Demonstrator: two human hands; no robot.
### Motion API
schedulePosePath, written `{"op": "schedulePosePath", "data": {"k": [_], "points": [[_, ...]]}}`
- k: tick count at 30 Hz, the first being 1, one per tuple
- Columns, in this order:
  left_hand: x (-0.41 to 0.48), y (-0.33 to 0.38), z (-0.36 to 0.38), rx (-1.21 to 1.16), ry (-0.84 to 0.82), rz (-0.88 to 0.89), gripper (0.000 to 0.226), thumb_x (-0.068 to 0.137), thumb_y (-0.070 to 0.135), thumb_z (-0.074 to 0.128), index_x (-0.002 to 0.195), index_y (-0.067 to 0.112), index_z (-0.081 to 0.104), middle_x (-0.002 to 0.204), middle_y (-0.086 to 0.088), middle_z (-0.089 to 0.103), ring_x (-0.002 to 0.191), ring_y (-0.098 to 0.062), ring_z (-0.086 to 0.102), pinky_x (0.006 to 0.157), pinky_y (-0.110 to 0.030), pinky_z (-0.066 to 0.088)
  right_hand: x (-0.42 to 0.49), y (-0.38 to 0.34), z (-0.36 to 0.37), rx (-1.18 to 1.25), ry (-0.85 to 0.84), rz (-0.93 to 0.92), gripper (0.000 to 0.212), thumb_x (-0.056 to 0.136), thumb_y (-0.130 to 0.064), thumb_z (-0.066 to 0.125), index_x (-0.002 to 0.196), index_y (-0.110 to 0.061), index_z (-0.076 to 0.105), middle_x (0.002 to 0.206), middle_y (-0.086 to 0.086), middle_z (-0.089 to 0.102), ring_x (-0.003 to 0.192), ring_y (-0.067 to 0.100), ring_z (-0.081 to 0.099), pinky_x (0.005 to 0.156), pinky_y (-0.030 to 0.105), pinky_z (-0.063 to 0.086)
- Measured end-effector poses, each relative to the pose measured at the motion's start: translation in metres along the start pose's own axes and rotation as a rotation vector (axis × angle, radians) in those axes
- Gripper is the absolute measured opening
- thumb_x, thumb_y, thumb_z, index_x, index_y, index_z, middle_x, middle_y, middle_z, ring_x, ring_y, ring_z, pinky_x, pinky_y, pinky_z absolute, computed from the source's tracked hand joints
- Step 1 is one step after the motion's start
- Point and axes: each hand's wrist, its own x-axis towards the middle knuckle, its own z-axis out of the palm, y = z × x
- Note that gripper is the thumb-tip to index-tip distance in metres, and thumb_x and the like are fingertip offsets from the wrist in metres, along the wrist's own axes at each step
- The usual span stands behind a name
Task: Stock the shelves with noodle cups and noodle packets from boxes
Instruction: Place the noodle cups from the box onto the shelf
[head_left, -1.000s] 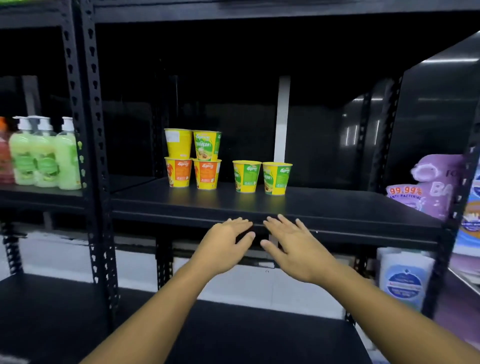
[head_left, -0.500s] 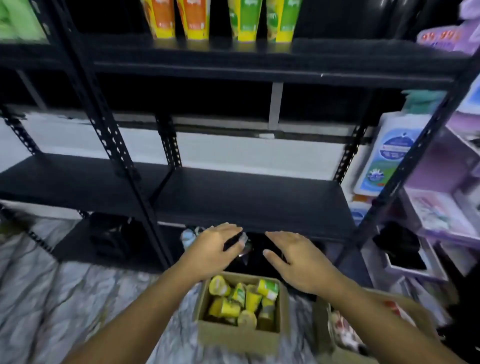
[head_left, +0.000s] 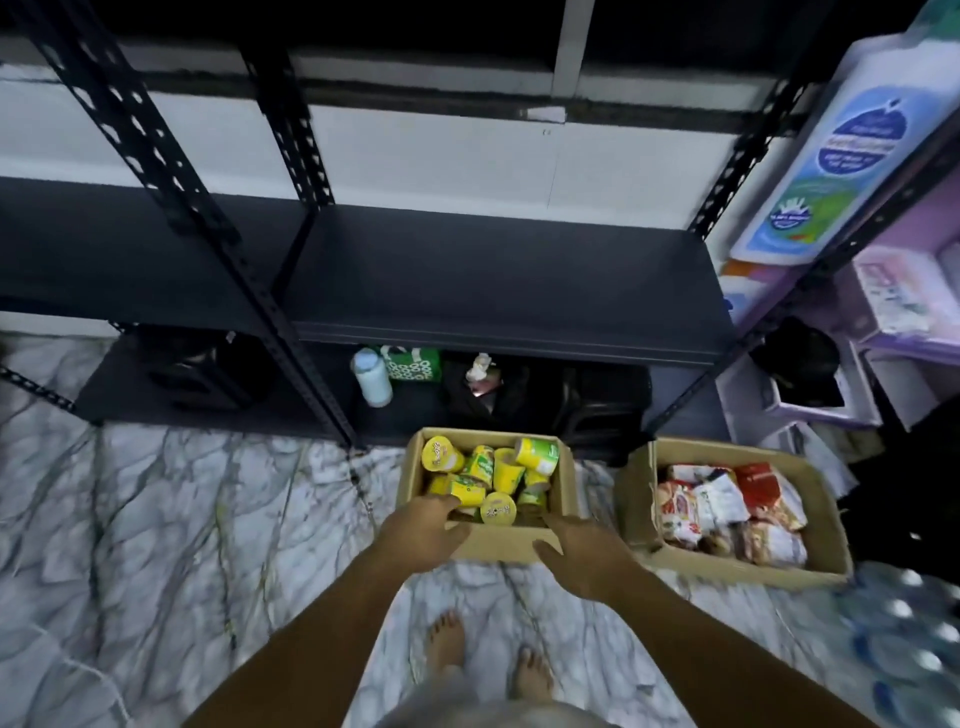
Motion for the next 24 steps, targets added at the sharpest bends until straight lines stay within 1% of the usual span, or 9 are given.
{"op": "schedulePosePath", "data": {"k": [2, 4, 7, 10, 16, 19, 20, 22, 24], "points": [[0.009, -0.012, 0.002, 0.020, -0.011, -0.009, 0.061, 0.102, 0.051, 0.053, 0.153, 0.020, 0.047, 0.153, -0.005, 0.051, 0.138, -0.026, 0.049, 0.107, -0.037, 0.046, 0.005, -0.002, 0.010, 0.032, -0.007, 0.042, 0.057, 0.099, -0.061, 0.033, 0.146, -0.029, 0.039, 0.132, 0.007, 0.062, 0.120, 0.033, 0.058, 0.097, 0.045, 0.049], [0.021, -0.023, 0.003, 0.032, -0.030, -0.005, 0.062, 0.100, 0.054, 0.054, 0.153, 0.022, 0.046, 0.153, -0.005, 0.050, 0.137, -0.026, 0.049, 0.107, -0.039, 0.046, 0.013, -0.006, 0.017, 0.072, -0.009, 0.086, 0.060, 0.099, -0.062, 0.034, 0.149, -0.029, 0.034, 0.134, 0.009, 0.061, 0.121, 0.034, 0.058, 0.097, 0.045, 0.050], [0.038, -0.033, 0.003, 0.055, -0.053, 0.016, 0.065, 0.099, 0.056, 0.054, 0.155, 0.025, 0.043, 0.155, -0.005, 0.046, 0.137, -0.027, 0.049, 0.107, -0.042, 0.047, 0.026, -0.013, 0.023, 0.162, -0.021, 0.156, 0.063, 0.103, -0.058, 0.039, 0.156, -0.026, 0.030, 0.139, 0.012, 0.059, 0.127, 0.035, 0.055, 0.101, 0.044, 0.047], [0.057, -0.041, 0.001, 0.061, -0.076, 0.030, 0.066, 0.100, 0.055, 0.054, 0.157, 0.024, 0.039, 0.160, -0.004, 0.039, 0.139, -0.027, 0.047, 0.108, -0.043, 0.045, 0.044, -0.014, 0.024, 0.265, -0.040, 0.194, 0.063, 0.104, -0.055, 0.041, 0.158, -0.024, 0.029, 0.145, 0.014, 0.055, 0.132, 0.034, 0.052, 0.107, 0.043, 0.044], [0.114, -0.058, 0.010, 0.028, -0.098, 0.037, 0.061, 0.101, 0.049, 0.056, 0.154, 0.022, 0.042, 0.151, -0.005, 0.045, 0.132, -0.026, 0.052, 0.103, -0.041, 0.047, 0.097, 0.005, 0.037, 0.387, -0.058, 0.262, 0.066, 0.105, -0.053, 0.042, 0.161, -0.023, 0.026, 0.151, 0.014, 0.050, 0.137, 0.032, 0.049, 0.110, 0.039, 0.041], [0.159, -0.077, 0.035, -0.010, -0.088, 0.003, 0.061, 0.100, 0.049, 0.057, 0.153, 0.023, 0.043, 0.151, -0.003, 0.044, 0.130, -0.025, 0.053, 0.102, -0.041, 0.048, 0.146, 0.027, 0.065, 0.453, -0.062, 0.300, 0.064, 0.105, -0.052, 0.043, 0.161, -0.024, 0.027, 0.149, 0.013, 0.053, 0.135, 0.032, 0.050, 0.107, 0.036, 0.042], [0.177, -0.085, 0.048, -0.024, -0.086, -0.008, 0.060, 0.100, 0.049, 0.057, 0.152, 0.022, 0.043, 0.151, -0.004, 0.044, 0.130, -0.026, 0.052, 0.101, -0.041, 0.048, 0.166, 0.038, 0.078, 0.478, -0.079, 0.316, 0.062, 0.106, -0.050, 0.044, 0.160, -0.024, 0.028, 0.149, 0.013, 0.053, 0.135, 0.032, 0.051, 0.103, 0.034, 0.042], [0.216, -0.103, 0.078, -0.046, -0.087, -0.037, 0.061, 0.100, 0.048, 0.059, 0.152, 0.021, 0.043, 0.152, -0.006, 0.043, 0.131, -0.028, 0.052, 0.101, -0.041, 0.048, 0.204, 0.056, 0.100, 0.515, -0.078, 0.318, 0.059, 0.106, -0.048, 0.046, 0.159, -0.028, 0.030, 0.145, 0.009, 0.056, 0.131, 0.030, 0.055, 0.091, 0.027, 0.041], [0.256, -0.120, 0.108, -0.072, -0.091, -0.082, 0.063, 0.100, 0.047, 0.060, 0.154, 0.020, 0.042, 0.154, -0.009, 0.043, 0.133, -0.030, 0.050, 0.101, -0.040, 0.048, 0.252, 0.078, 0.136, 0.614, -0.076, 0.366, 0.053, 0.104, -0.046, 0.051, 0.153, -0.029, 0.040, 0.130, 0.002, 0.059, 0.120, 0.024, 0.058, 0.085, 0.025, 0.038]]}}
